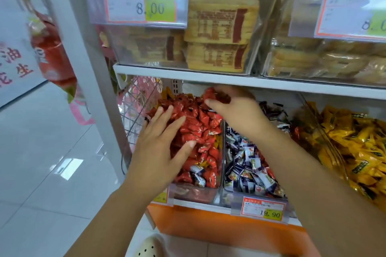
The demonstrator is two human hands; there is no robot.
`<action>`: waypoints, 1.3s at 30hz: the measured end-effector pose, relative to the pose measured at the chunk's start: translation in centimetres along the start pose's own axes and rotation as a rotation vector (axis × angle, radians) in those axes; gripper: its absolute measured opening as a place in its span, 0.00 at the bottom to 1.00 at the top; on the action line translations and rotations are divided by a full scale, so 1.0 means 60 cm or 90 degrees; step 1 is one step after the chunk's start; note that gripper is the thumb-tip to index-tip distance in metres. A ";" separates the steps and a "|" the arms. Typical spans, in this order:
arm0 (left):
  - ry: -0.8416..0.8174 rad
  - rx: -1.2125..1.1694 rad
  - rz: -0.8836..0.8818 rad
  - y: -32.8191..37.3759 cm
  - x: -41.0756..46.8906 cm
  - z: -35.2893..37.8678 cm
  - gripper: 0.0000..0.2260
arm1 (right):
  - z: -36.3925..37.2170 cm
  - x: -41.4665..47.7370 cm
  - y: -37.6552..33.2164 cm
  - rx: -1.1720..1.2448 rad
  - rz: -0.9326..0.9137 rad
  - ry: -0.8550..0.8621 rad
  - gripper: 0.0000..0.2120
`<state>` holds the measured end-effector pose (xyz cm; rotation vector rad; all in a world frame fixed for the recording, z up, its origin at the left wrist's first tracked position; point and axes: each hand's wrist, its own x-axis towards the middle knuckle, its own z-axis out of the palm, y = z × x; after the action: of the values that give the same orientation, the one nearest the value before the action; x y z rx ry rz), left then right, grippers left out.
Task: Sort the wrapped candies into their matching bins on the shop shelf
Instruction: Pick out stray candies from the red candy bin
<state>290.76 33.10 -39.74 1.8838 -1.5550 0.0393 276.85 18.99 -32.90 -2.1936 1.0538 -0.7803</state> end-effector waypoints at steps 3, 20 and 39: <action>0.002 -0.001 -0.011 -0.006 -0.004 -0.004 0.30 | 0.026 0.023 -0.007 0.026 0.017 -0.064 0.19; -0.136 0.020 0.183 0.127 0.002 0.083 0.26 | -0.115 -0.135 0.154 -0.323 0.199 -0.282 0.30; -0.101 -0.027 0.144 0.116 0.019 0.090 0.25 | -0.093 -0.103 0.183 -0.169 0.102 -0.124 0.15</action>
<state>282.89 29.02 -40.07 1.7051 -1.8564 -0.0425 264.41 16.95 -38.51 -2.3106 1.2733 -0.3633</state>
